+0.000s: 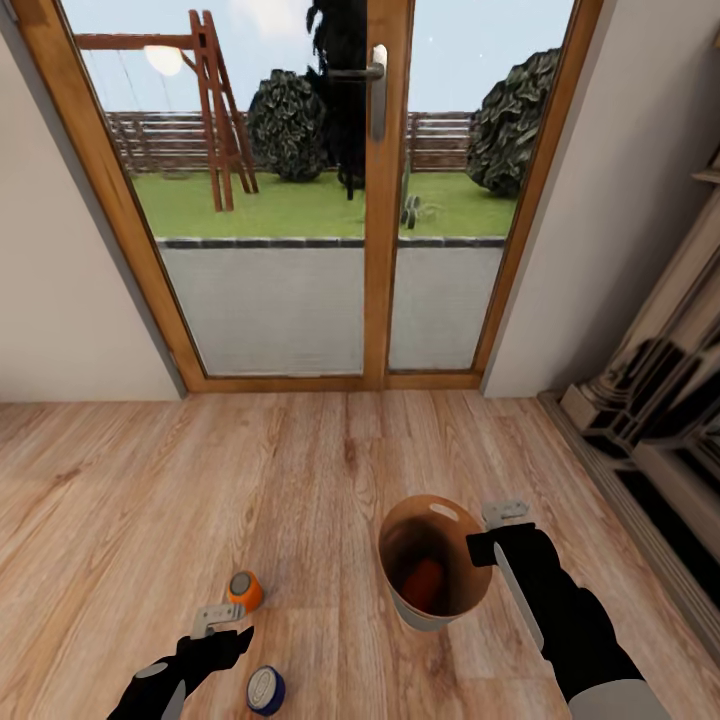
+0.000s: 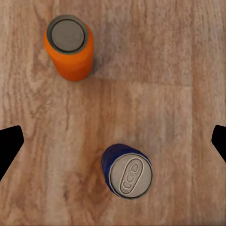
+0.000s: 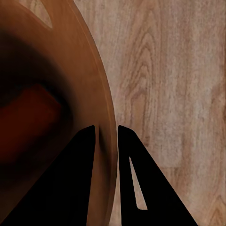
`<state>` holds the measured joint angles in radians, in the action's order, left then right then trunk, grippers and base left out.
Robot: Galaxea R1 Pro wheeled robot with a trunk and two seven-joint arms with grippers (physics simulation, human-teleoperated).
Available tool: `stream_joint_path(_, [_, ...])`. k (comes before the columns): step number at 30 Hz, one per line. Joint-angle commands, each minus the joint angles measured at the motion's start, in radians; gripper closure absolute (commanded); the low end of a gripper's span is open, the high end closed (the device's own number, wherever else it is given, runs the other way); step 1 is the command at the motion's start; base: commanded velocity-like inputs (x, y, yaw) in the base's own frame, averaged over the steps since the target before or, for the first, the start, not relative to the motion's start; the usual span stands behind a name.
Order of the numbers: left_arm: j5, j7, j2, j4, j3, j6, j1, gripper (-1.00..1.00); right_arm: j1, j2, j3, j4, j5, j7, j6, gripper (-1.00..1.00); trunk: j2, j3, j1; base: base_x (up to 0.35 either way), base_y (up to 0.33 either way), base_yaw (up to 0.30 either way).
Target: Put the three can of soda from the living room inside the tash can in the kitchen.
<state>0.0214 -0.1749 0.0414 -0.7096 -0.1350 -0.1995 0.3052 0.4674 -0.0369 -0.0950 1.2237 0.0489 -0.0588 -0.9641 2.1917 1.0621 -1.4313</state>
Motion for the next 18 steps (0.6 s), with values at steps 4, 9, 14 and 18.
stream_joint_path(4, [0.000,0.000,0.000,0.000,0.000,0.000,0.000,-1.00,0.000,0.000,0.000,0.000,-0.012,0.005,0.001,1.00,0.021,0.009,-0.012,0.000,0.000,0.000])
stream_joint_path(9, [0.000,0.000,0.000,0.000,-0.001,0.000,0.000,-1.00,0.000,0.000,0.000,0.000,-0.012,0.005,0.001,1.00,0.021,0.009,-0.012,0.000,0.000,0.000])
stream_joint_path(14, [0.000,0.000,0.000,-0.001,-0.001,0.001,0.000,-1.00,0.000,0.000,0.000,0.000,-0.012,0.005,0.001,1.00,0.021,0.009,-0.012,0.000,-0.114,0.000])
stream_joint_path(18, [0.000,0.000,0.000,-0.001,-0.001,0.001,0.000,-1.00,0.000,0.000,0.000,0.000,-0.012,0.005,0.001,1.00,0.021,0.009,-0.012,0.000,-0.211,0.000])
